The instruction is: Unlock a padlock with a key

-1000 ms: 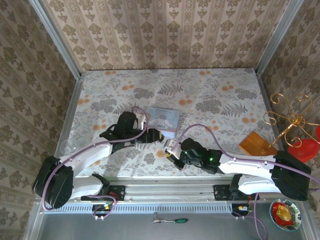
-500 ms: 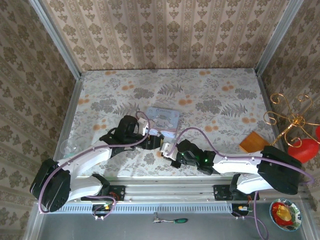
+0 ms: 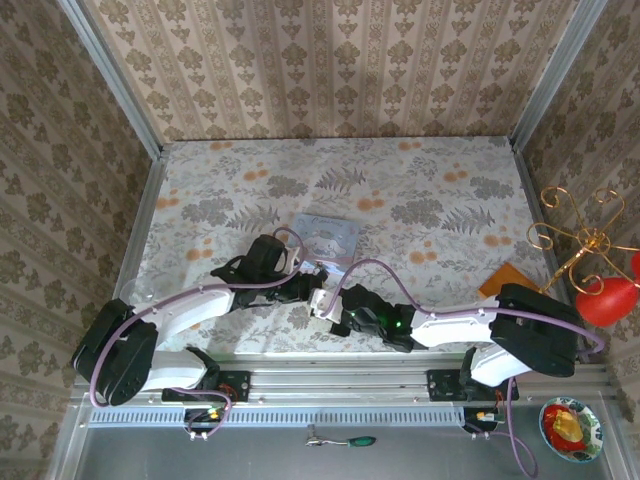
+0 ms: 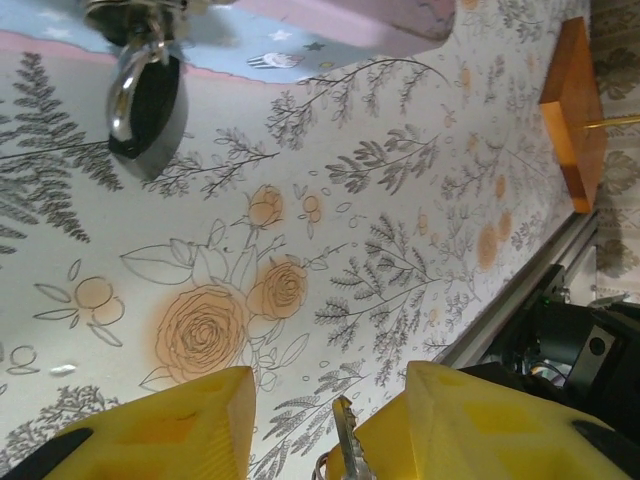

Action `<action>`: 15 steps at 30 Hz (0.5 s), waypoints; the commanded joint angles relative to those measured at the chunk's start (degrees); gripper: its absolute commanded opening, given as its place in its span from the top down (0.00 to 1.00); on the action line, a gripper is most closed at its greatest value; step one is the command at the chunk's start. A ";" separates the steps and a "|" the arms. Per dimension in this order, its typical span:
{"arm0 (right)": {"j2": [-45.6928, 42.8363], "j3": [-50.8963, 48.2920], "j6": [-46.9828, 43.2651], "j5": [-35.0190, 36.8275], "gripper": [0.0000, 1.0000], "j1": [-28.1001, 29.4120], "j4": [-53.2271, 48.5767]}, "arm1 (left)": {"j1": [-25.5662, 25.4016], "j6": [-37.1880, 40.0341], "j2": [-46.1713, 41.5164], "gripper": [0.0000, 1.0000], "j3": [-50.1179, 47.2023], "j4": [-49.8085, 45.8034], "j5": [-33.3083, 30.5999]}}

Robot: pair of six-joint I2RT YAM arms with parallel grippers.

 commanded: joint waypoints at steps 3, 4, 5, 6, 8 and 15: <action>1.70 2.30 -0.95 4.71 1.00 0.87 4.03 | -0.29 0.49 1.74 0.63 3.83 -8.36 -3.45; 1.94 2.39 -0.79 5.11 1.00 0.98 4.37 | -0.40 0.81 1.97 0.64 4.23 -9.22 -3.85; 2.14 2.46 -0.65 5.20 1.00 1.16 4.77 | -0.53 1.06 2.27 0.65 4.49 -9.77 -4.13; 2.30 2.51 -0.65 5.54 1.00 1.34 5.01 | -0.66 1.19 2.52 0.66 4.70 -9.86 -4.15; 2.75 2.85 -0.53 6.01 1.00 1.78 5.10 | -1.00 1.26 3.24 0.69 5.23 -9.86 -4.13; 3.67 3.12 -0.17 7.93 1.00 2.22 5.33 | -1.37 0.86 4.33 0.82 5.83 -8.38 -3.33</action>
